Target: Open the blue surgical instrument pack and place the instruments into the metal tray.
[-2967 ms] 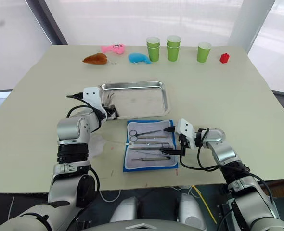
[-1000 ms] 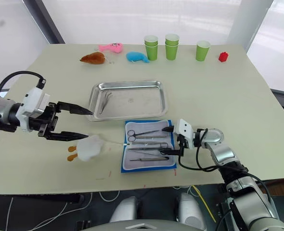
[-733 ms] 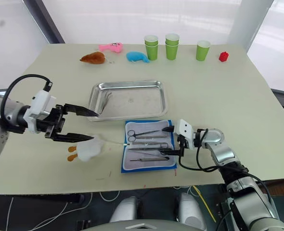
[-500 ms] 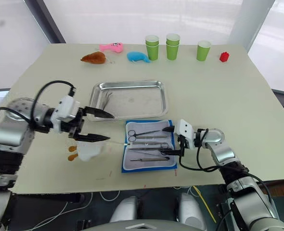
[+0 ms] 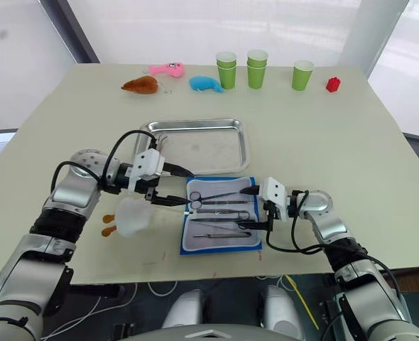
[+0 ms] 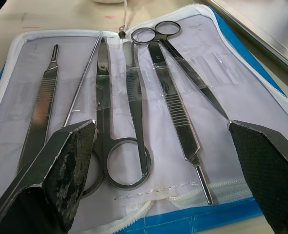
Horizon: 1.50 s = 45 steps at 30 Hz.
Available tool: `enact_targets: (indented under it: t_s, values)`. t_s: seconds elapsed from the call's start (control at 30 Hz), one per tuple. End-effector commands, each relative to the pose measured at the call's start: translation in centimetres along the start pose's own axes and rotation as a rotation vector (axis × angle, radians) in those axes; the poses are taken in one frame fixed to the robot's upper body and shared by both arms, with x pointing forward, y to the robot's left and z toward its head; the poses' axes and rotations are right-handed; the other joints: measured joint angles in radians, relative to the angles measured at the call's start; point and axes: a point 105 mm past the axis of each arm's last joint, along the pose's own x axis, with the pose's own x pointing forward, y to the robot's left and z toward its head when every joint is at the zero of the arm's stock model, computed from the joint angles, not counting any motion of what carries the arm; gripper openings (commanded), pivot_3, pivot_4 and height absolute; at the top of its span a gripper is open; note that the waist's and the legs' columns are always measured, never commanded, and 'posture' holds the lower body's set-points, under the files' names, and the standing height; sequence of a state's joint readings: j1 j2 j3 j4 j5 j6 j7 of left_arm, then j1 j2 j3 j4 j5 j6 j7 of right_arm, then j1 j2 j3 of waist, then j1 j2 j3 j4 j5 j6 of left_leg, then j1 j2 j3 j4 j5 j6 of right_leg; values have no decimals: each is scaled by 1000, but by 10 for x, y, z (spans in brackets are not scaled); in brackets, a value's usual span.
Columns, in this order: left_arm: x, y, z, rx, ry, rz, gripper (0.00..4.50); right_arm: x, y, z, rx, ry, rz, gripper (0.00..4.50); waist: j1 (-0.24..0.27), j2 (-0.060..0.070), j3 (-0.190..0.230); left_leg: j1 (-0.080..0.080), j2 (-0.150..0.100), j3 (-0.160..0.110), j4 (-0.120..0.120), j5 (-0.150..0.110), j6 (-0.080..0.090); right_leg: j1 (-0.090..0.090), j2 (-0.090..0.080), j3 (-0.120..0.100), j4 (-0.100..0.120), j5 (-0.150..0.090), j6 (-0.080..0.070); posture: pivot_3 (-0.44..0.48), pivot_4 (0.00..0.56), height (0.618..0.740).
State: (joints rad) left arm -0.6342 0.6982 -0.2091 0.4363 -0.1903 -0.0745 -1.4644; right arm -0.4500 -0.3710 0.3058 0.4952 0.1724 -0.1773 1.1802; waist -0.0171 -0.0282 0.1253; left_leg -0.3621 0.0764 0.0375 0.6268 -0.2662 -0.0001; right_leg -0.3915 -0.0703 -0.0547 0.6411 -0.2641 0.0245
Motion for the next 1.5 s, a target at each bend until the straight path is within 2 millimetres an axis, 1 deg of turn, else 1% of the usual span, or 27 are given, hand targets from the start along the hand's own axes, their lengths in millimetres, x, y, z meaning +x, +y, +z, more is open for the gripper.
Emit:
enact_targets:
  t_s: [0.03,0.17,0.3,0.47,0.73,0.83,0.87,0.9,0.93,0.97,1.0,1.03,1.17,1.27,1.5]
  values:
    - [5,12,7,31,3,18,3596,-16,47,-93,264,314,83,4500,4,0,0,0,0,0,0,0,0,0,0,0,0,0,0,0,150,740]
    - [18,23,4,18,31,22,3596,-16,52,-95,322,308,121,4500,6,-1,-1,0,0,0,2,0,0,1,0,0,0,0,0,0,150,740]
    - [28,27,3,-5,30,17,3596,-16,51,-95,330,308,123,4500,3,-2,-1,0,0,0,2,0,0,3,0,1,0,0,0,0,150,740]
    - [38,21,-1,-3,59,-41,3596,-17,51,-96,332,310,119,4500,4,-2,-1,0,0,0,2,0,0,3,0,0,0,1,0,0,150,740]
    - [41,11,-7,7,97,-82,3596,-15,51,-96,329,310,112,4500,4,-2,-2,1,0,-1,3,0,0,4,0,0,0,0,0,0,150,740]
    - [42,11,-9,6,103,-74,2861,-14,52,-96,326,309,113,4500,4,-1,-2,1,0,-1,3,0,0,4,0,0,0,0,0,0,150,740]
    - [42,11,-9,5,103,-68,2434,-14,51,-96,325,309,113,4500,4,-1,-2,1,0,-1,3,0,0,5,0,0,0,0,0,0,150,740]
    - [42,12,-9,1,102,-62,1914,-14,51,-96,324,309,113,4500,4,-1,-2,1,0,-2,3,0,0,5,0,-1,0,0,0,0,150,740]
    - [42,12,-9,-7,95,-56,1546,-13,51,-96,322,310,113,4500,4,-1,-2,1,0,-2,3,0,0,5,0,-1,0,0,0,0,150,740]
    - [43,13,-8,-16,88,-50,1023,-13,51,-96,320,311,113,4500,4,-1,-2,1,0,-2,3,0,0,5,0,-1,0,0,0,0,150,740]
    - [43,14,-7,-24,79,-41,609,-13,51,-96,318,311,112,4500,4,-1,-2,1,0,-2,3,0,0,5,0,-1,0,0,0,0,150,740]
    - [43,15,-7,-28,76,-36,34,-13,50,-96,316,312,112,4500,4,-1,-2,1,0,-2,3,0,0,5,0,-1,0,0,0,0,150,740]
    - [43,14,-8,-19,86,-47,11,-13,49,-96,314,314,110,4500,4,-1,-2,1,0,-3,3,0,0,5,0,-1,0,0,0,0,150,740]
    - [44,8,-7,-27,75,-75,11,-14,49,-96,312,316,109,4500,4,-1,-2,1,0,-3,3,0,0,5,0,-1,0,0,0,0,150,740]
    - [47,5,-7,-61,83,-72,11,-14,48,-96,310,317,104,4500,4,-1,-2,1,0,-3,3,0,0,5,0,-1,1,0,0,0,150,740]
